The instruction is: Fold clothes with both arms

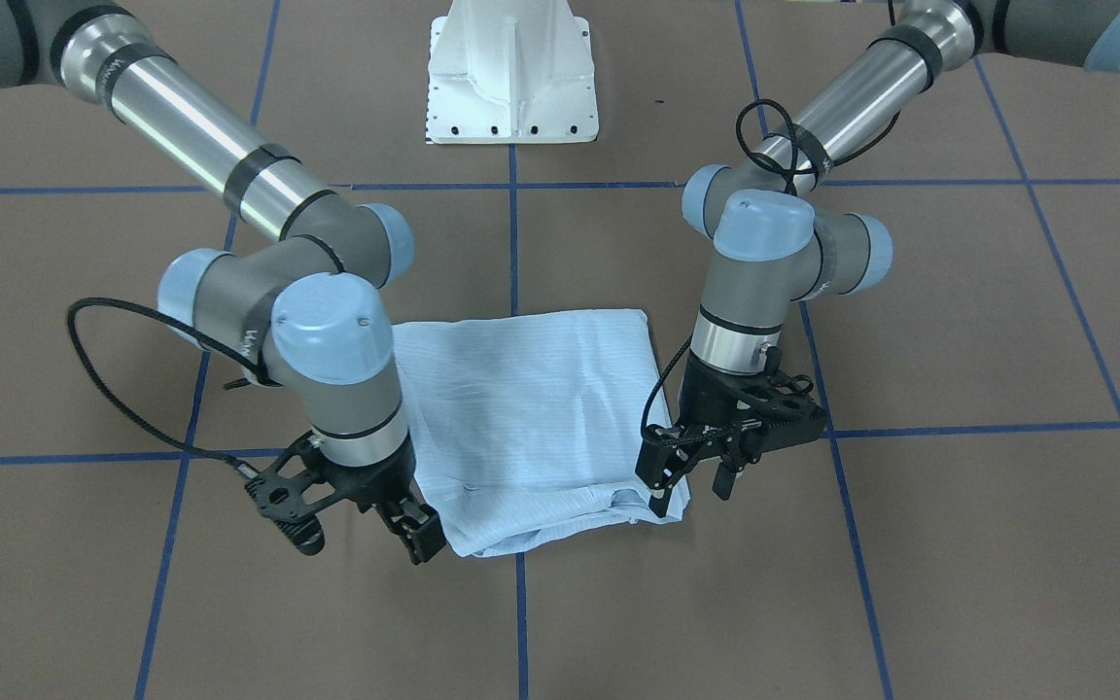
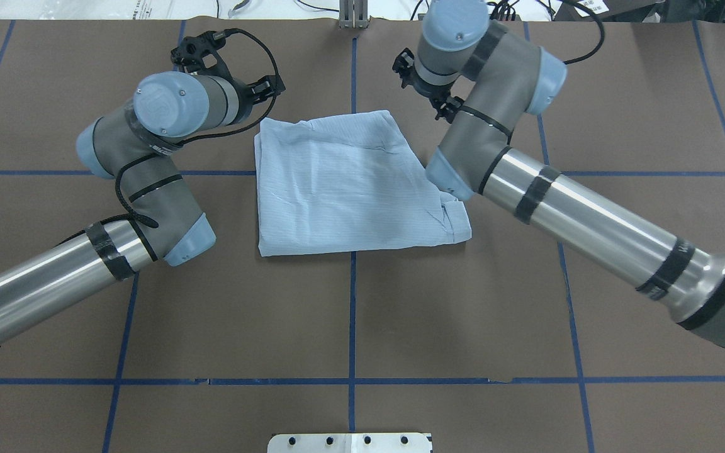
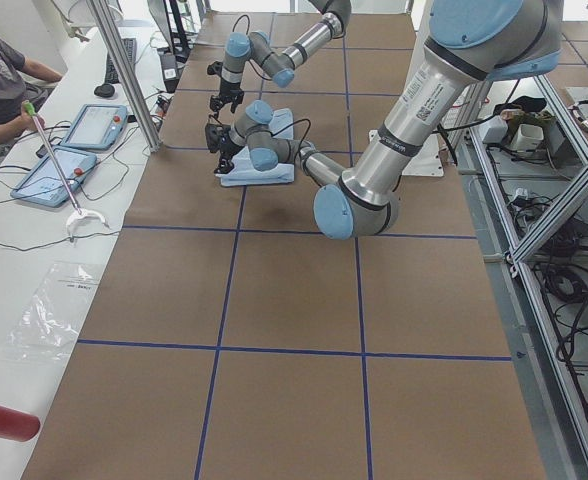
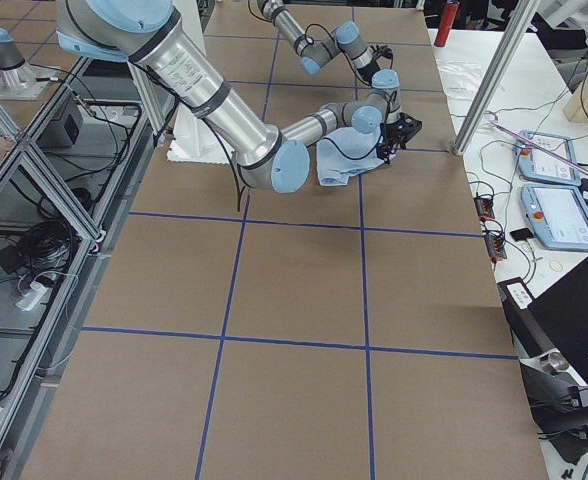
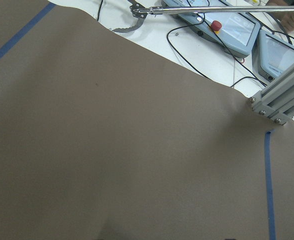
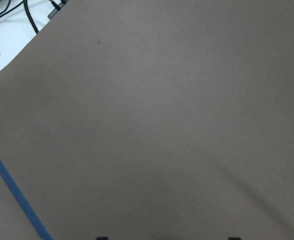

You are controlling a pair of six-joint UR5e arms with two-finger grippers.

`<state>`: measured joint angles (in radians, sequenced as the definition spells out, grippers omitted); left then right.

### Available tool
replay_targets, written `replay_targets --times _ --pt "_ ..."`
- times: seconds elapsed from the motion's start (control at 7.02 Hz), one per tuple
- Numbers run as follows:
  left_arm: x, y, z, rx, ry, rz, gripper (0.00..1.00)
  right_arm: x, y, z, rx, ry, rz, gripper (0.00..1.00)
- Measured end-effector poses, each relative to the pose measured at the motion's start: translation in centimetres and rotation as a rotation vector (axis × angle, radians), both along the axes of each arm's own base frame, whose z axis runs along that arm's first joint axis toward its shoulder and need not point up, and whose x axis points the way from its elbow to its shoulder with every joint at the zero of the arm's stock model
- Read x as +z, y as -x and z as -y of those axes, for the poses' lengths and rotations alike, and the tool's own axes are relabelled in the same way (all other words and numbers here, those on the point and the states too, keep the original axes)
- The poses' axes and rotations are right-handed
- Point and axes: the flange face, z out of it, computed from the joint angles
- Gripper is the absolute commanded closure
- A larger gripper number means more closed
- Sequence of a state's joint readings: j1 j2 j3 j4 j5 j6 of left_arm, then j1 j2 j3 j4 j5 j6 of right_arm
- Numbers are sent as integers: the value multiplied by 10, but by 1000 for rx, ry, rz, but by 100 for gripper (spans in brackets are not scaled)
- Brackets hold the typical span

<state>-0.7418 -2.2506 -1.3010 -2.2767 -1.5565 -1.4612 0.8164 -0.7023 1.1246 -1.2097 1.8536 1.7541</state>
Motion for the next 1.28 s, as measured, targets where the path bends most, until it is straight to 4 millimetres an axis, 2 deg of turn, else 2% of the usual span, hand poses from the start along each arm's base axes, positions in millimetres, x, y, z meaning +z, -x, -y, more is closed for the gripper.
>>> replay_targets --times 0.14,0.43,0.71,0.85,1.0,1.14,1.28 --pt "8 28 -5 60 -41 21 0 34 -49 0 -65 -24 -2 0" --pt "39 104 -26 221 -159 100 0 110 -159 1 -223 -103 -27 0" --pt "97 205 -32 396 -271 225 0 209 -290 -10 -444 -252 -81 0" --pt "133 257 -37 471 -315 284 0 256 -355 -24 -522 -316 -99 0" --pt "169 300 -48 536 -352 338 0 303 -409 -47 -583 -358 -119 0" --pt "198 336 -59 578 -380 389 0 345 -451 -73 -640 -375 -137 0" --pt "215 369 -71 603 -390 398 0 373 -479 -91 -698 -381 -148 0"
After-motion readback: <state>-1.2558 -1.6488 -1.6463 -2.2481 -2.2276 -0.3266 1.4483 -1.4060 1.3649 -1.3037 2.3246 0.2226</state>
